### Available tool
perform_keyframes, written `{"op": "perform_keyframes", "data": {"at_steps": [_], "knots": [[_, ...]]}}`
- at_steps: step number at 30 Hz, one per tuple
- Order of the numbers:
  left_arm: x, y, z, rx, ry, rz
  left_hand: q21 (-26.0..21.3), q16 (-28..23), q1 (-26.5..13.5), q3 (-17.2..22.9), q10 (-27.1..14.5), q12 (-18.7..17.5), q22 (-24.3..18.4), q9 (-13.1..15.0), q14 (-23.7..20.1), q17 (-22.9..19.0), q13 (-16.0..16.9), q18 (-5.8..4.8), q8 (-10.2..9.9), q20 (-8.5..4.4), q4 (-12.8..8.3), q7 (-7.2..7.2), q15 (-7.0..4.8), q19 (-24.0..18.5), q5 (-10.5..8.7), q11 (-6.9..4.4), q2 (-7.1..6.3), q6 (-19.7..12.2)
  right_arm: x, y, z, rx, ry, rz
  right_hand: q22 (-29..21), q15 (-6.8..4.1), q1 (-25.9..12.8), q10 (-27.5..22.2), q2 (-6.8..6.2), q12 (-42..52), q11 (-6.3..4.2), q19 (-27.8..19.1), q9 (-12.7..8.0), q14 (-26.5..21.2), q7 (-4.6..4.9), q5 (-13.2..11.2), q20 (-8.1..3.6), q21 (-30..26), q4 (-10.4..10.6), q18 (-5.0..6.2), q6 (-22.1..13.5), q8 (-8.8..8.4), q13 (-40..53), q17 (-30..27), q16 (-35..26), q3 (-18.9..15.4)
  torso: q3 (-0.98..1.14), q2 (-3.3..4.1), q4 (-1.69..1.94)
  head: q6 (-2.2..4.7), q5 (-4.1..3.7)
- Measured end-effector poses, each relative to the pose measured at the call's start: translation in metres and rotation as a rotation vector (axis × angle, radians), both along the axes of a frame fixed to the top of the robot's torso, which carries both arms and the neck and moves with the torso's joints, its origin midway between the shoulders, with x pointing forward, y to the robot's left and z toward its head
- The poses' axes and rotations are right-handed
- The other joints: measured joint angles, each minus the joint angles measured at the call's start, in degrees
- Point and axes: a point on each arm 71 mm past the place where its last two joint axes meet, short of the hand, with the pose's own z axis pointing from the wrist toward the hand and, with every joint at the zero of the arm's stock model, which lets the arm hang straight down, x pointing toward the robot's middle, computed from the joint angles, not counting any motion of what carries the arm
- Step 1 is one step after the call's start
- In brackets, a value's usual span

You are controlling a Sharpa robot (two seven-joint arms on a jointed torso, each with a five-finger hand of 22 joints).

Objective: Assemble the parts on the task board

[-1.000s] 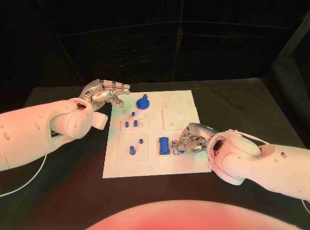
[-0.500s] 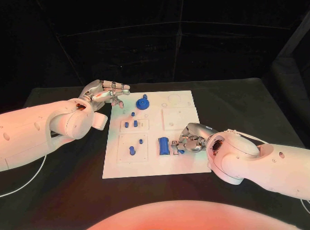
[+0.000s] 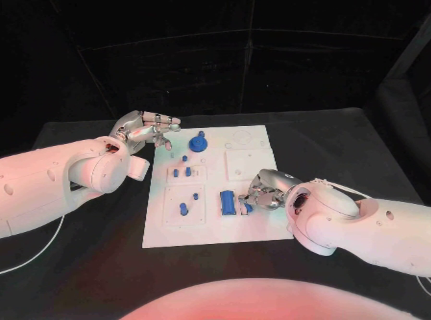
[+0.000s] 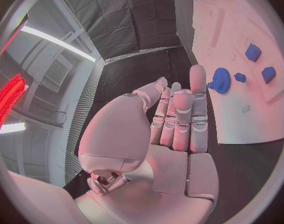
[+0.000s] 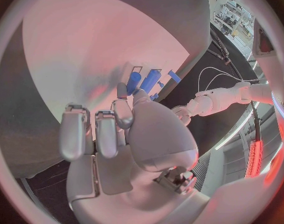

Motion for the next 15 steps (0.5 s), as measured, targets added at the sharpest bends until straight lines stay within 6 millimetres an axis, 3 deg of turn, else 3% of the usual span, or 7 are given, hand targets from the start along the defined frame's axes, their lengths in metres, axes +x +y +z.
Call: {"op": "perform_keyframes", "data": {"at_steps": [6, 9, 15], "knots": [[0.0001, -0.0002, -0.0001, 0.000, 0.001, -0.001, 0.00, 0.00, 0.00, 0.00, 0.00, 0.00, 0.00, 0.00, 0.00, 0.00, 0.00, 0.00, 0.00, 0.00, 0.00, 0.00, 0.00, 0.00, 0.00, 0.00, 0.00, 0.00, 0.0003, 0.0004, 0.0000, -0.002, -0.003, 0.000, 0.16, 0.02, -0.87, 0.28, 0.06, 0.09, 0.12, 0.00, 0.15, 0.02, 0.01, -0.33, 0.00, 0.00, 1.26, 0.00, -0.01, -0.02, 0.31, 0.00, 0.28, 2.11, 0.00, 0.00, 0.00, -0.03, -0.01], [0.0001, -0.0003, -0.0001, 0.000, 0.001, -0.001, 0.00, 0.00, 0.00, 0.00, 0.00, 0.00, 0.00, 0.00, 0.00, 0.00, 0.00, 0.00, 0.00, 0.00, 0.00, 0.00, 0.00, 0.00, 0.00, 0.00, 0.00, 0.00, 0.0004, 0.0007, -0.0002, -0.003, -0.003, 0.000, 0.22, 0.02, -2.66, 0.28, -0.57, 0.47, 0.12, 0.00, 0.32, 0.02, 0.00, -0.65, 0.00, 0.22, 0.22, 0.01, 0.00, -0.01, 0.34, 0.00, 0.28, 4.55, 0.01, 0.00, 0.00, -0.01, -0.05], [0.0001, -0.0004, -0.0002, 0.000, 0.002, -0.002, 0.00, 0.00, 0.00, 0.00, 0.00, 0.00, 0.01, 0.00, 0.00, 0.01, 0.00, 0.00, 0.00, 0.00, 0.00, 0.00, 0.00, 0.00, 0.00, 0.00, 0.00, 0.00, 0.0011, 0.0012, -0.0006, -0.005, -0.004, -0.001, 0.29, 0.02, -5.08, 0.89, -2.10, 0.66, -0.08, 0.00, 0.32, 0.03, -0.31, -1.31, 0.00, 0.22, 0.51, 0.00, 0.42, 0.03, 1.01, 0.04, 0.28, 5.84, 0.00, 0.00, 0.00, -0.04, -0.06]]}}
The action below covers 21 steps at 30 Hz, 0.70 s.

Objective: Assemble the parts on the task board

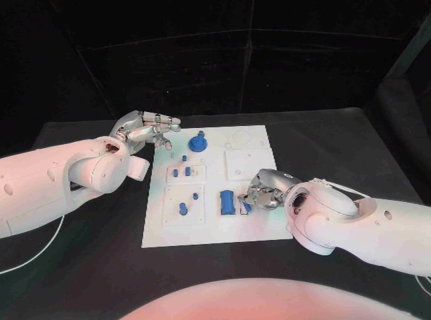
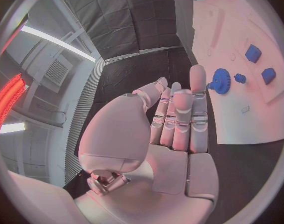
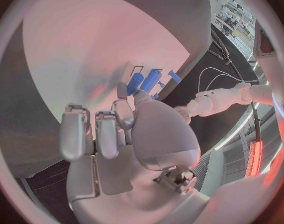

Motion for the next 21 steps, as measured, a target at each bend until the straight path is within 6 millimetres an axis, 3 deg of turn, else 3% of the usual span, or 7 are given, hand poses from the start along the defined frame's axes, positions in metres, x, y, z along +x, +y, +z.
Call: {"op": "perform_keyframes", "data": {"at_steps": [5, 9, 18, 21], "knots": [[0.0000, 0.0000, -0.0001, 0.000, 0.001, -0.001, 0.00, 0.00, 0.00, 0.00, 0.00, 0.00, -0.04, 0.00, 0.00, -0.07, 0.00, 0.00, 0.00, 0.00, 0.00, 0.00, 0.00, 0.00, 0.00, 0.00, 0.00, 0.00, 0.0002, 0.0002, -0.0012, -0.005, 0.004, -0.001, 0.10, -0.01, -3.63, 0.43, -1.90, 0.51, -0.02, 0.00, 0.08, 0.00, 0.01, 3.37, 0.00, 0.00, 2.50, 0.01, 0.55, 0.04, 0.58, 0.00, 0.00, -2.20, -0.01, 0.00, 0.02, -0.12, 0.08], [-0.0001, -0.0001, -0.0001, 0.000, 0.001, -0.001, 0.00, 0.00, 0.00, 0.00, 0.00, 0.00, -0.05, 0.00, 0.00, -0.07, 0.00, 0.00, 0.00, 0.00, 0.00, 0.00, 0.00, 0.00, 0.00, 0.00, 0.00, 0.00, 0.0001, 0.0004, -0.0017, -0.009, 0.008, 0.001, 0.20, -0.01, -5.99, 0.52, -2.58, 0.66, -0.11, 0.00, 0.10, 0.00, 0.21, 4.16, 0.00, 0.00, 3.62, 0.00, 0.75, 0.04, 0.91, -0.01, 0.00, -3.86, -0.02, 0.00, 0.02, -0.18, 0.15], [0.0000, 0.0001, -0.0002, 0.000, 0.003, -0.002, 0.00, 0.00, 0.00, 0.00, 0.00, 0.00, -0.04, 0.00, 0.00, -0.07, 0.00, 0.00, 0.00, 0.00, 0.00, 0.00, 0.00, 0.00, 0.00, 0.00, 0.00, 0.00, 0.0000, 0.0006, -0.0020, -0.012, 0.012, 0.002, 0.36, -0.01, -9.56, 0.74, -1.13, 0.95, 0.08, 0.00, 0.09, 0.00, 0.22, 1.34, 0.00, 0.00, 3.78, 0.00, 0.75, 0.03, 1.21, -0.01, 0.00, -6.72, -0.02, 0.00, 0.01, -0.23, 0.18], [0.0000, 0.0001, -0.0003, 0.000, 0.003, -0.002, 0.00, 0.00, 0.00, 0.00, 0.00, 0.00, -0.04, 0.00, 0.00, -0.07, 0.00, 0.00, 0.00, 0.00, 0.00, 0.00, 0.00, 0.00, 0.00, 0.00, 0.00, 0.00, -0.0003, 0.0005, -0.0019, -0.012, 0.012, 0.003, 0.36, -0.01, -9.83, 0.74, -1.29, 0.95, 0.08, 0.00, 0.08, 0.00, 0.22, 1.12, 0.00, 0.00, 3.87, 0.00, 0.75, 0.03, 1.22, -0.01, 0.00, -6.94, -0.01, 0.00, 0.01, -0.23, 0.19]]}}
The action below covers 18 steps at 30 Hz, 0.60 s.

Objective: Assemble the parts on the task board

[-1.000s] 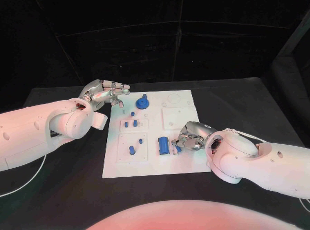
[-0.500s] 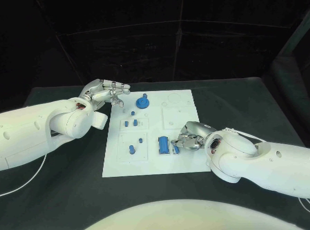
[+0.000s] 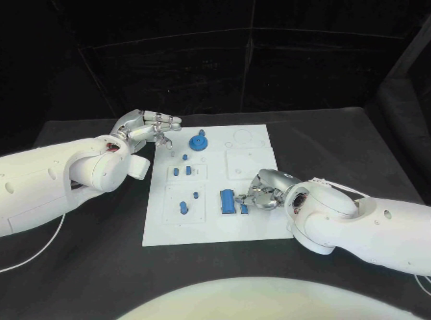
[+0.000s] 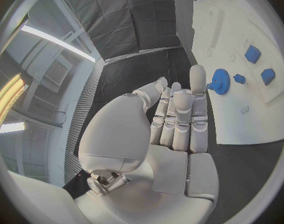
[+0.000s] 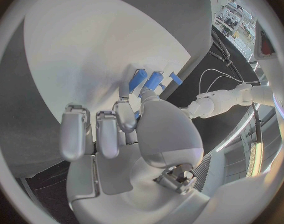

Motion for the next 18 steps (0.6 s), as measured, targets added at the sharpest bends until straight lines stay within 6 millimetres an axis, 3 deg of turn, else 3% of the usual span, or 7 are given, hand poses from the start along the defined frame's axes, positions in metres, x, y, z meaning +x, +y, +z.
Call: {"op": "perform_keyframes", "data": {"at_steps": [10, 18], "knots": [[0.000, 0.000, 0.000, 0.000, 0.001, 0.000, 0.00, 0.00, 0.00, 0.00, 0.00, 0.00, 0.00, 0.00, 0.00, 0.00, 0.00, 0.00, 0.00, 0.00, 0.00, 0.00, 0.00, 0.00, 0.00, 0.00, 0.00, 0.00, -0.003, -0.007, 0.003, 0.016, -0.010, 0.004, -0.01, 0.00, 0.29, 0.00, -0.29, -0.02, 0.00, 0.00, 0.06, 0.00, 0.00, -1.16, 0.00, 0.00, -0.74, 0.00, 0.00, 0.00, -0.11, 0.00, 0.00, -1.16, 0.04, -0.02, -0.03, 0.09, -0.04], [0.000, 0.000, 0.000, 0.001, 0.002, 0.000, 0.00, 0.00, 0.00, 0.00, 0.00, 0.00, 0.01, 0.00, 0.00, 0.01, 0.00, 0.00, 0.00, 0.00, 0.00, 0.00, 0.00, 0.00, 0.00, 0.00, 0.00, 0.00, -0.007, -0.018, 0.007, 0.061, -0.021, 0.034, -0.14, 0.00, 4.37, -0.25, -1.58, -1.02, 0.24, 0.00, 0.11, 0.00, 0.00, -1.78, 0.00, 0.00, -2.29, 0.00, -0.01, -0.01, -0.57, -0.01, 0.00, -2.33, 0.05, -0.05, -0.07, 0.20, -0.05]]}}
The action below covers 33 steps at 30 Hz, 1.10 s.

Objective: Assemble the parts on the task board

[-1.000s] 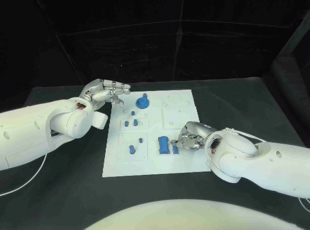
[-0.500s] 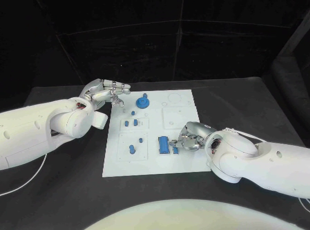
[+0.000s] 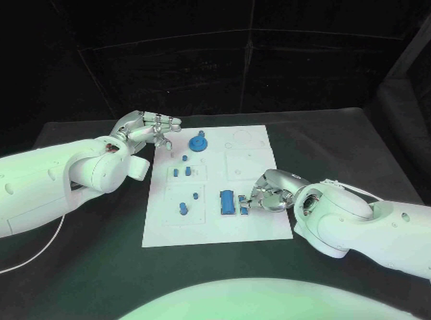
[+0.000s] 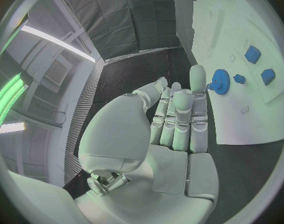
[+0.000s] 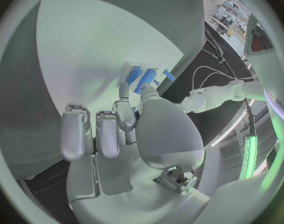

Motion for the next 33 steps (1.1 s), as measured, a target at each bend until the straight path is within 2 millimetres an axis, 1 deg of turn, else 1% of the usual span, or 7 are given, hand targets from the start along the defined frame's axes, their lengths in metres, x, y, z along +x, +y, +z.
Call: {"op": "perform_keyframes", "data": {"at_steps": [2, 6, 10, 14, 16, 25, 33], "knots": [[0.000, 0.000, 0.000, 0.000, 0.000, 0.000, 0.00, 0.00, 0.00, 0.00, 0.00, 0.00, 0.00, 0.00, 0.00, 0.00, 0.00, 0.00, 0.00, 0.00, 0.00, 0.00, 0.00, 0.00, 0.00, 0.00, 0.00, 0.00, -0.001, -0.003, 0.000, 0.006, 0.002, 0.005, -0.08, 0.00, 0.84, -0.13, -0.30, -0.18, 0.12, 0.00, 0.00, 0.00, 0.00, -0.54, 0.00, 0.00, -0.57, 0.00, 0.00, 0.00, -0.08, 0.00, 0.00, -0.19, -0.01, -0.01, 0.00, 0.01, -0.05], [0.000, 0.000, 0.000, 0.000, 0.001, 0.000, 0.00, 0.00, 0.00, 0.00, 0.00, 0.00, 0.00, 0.00, 0.00, 0.00, 0.00, 0.00, 0.00, 0.00, 0.00, 0.00, 0.00, 0.00, 0.00, 0.00, 0.00, 0.00, -0.002, -0.007, 0.000, 0.013, 0.012, 0.019, -0.15, 0.00, 2.30, -0.21, -0.24, -0.55, 0.21, 0.00, -0.01, 0.00, 0.22, -1.85, 0.00, 0.00, -1.33, 0.00, -0.22, -0.22, -0.28, 0.00, 0.00, -0.52, -0.03, 0.00, -0.02, 0.06, -0.09], [0.000, 0.000, 0.000, 0.000, 0.002, 0.000, 0.00, 0.00, 0.00, 0.00, 0.00, 0.00, 0.00, 0.00, 0.00, 0.00, 0.00, 0.00, 0.00, 0.00, 0.00, 0.00, 0.00, 0.00, 0.00, 0.00, 0.00, 0.00, -0.003, -0.008, -0.001, 0.013, 0.026, 0.034, -0.23, 0.00, 3.48, -0.25, -0.15, -0.85, 0.16, 0.00, -0.01, 0.00, 0.22, -2.24, 0.00, 0.00, -1.89, 0.00, -0.22, -0.22, -0.40, 0.00, 0.00, -0.64, -0.04, 0.01, -0.02, 0.15, -0.21], [0.000, 0.000, 0.000, 0.001, 0.003, 0.000, 0.00, 0.00, 0.00, 0.00, 0.00, 0.00, 0.01, 0.00, 0.00, 0.00, 0.00, 0.00, 0.00, 0.00, 0.00, 0.00, 0.00, 0.00, 0.00, 0.00, 0.00, 0.00, -0.003, -0.009, -0.002, 0.008, 0.042, 0.047, -0.23, 0.00, 3.96, -0.43, 0.20, -0.85, -0.01, 0.00, -0.01, 0.00, 0.21, -2.25, 0.00, 0.00, -2.19, 0.00, -0.22, -0.22, -0.45, -0.01, 0.00, -0.77, -0.06, 0.01, -0.01, 0.12, -0.23], [0.000, 0.000, 0.000, 0.001, 0.003, -0.001, 0.00, 0.00, 0.00, 0.00, 0.00, 0.00, 0.00, 0.00, 0.00, 0.00, 0.00, 0.00, 0.00, 0.00, 0.00, 0.00, 0.00, 0.00, 0.00, 0.00, 0.00, 0.00, -0.003, -0.009, -0.003, 0.004, 0.049, 0.053, -0.23, 0.00, 4.18, -0.43, -0.01, -1.08, -0.01, 0.00, -0.01, 0.00, 0.21, -2.25, 0.00, 0.00, -2.51, -0.01, -0.22, -0.22, -0.45, -0.01, 0.00, -0.93, -0.07, 0.02, 0.02, 0.10, -0.23], [0.000, -0.001, 0.000, 0.001, 0.005, -0.001, 0.00, 0.00, 0.00, 0.00, 0.00, 0.00, 0.01, 0.00, 0.00, 0.01, 0.00, 0.00, 0.00, 0.00, 0.00, 0.00, 0.00, 0.00, 0.00, 0.00, 0.00, 0.00, 0.001, -0.001, -0.007, -0.001, 0.065, 0.072, -0.20, 0.01, 5.02, -0.43, 0.82, -1.11, 0.00, 0.00, -0.02, 0.00, 0.22, -2.47, 0.00, 0.00, -2.69, 0.00, -0.22, -0.21, -0.46, -0.01, 0.00, -0.75, -0.04, 0.06, 0.10, -0.02, -0.13], [0.000, 0.000, 0.000, 0.002, 0.005, -0.001, 0.00, 0.00, 0.00, 0.00, 0.00, 0.00, 0.01, 0.00, 0.00, 0.01, 0.00, 0.00, 0.00, 0.00, 0.00, 0.00, 0.00, 0.00, 0.00, 0.00, 0.00, 0.00, 0.005, 0.001, -0.010, -0.009, 0.064, 0.062, -0.01, 0.01, 5.25, -0.43, 1.05, -1.28, 0.00, 0.00, -0.02, 0.00, 0.22, -2.54, 0.00, 0.00, -2.68, -0.01, -0.22, -0.21, -0.30, -0.01, 0.00, -0.76, -0.04, 0.06, 0.14, -0.17, -0.05]]}}
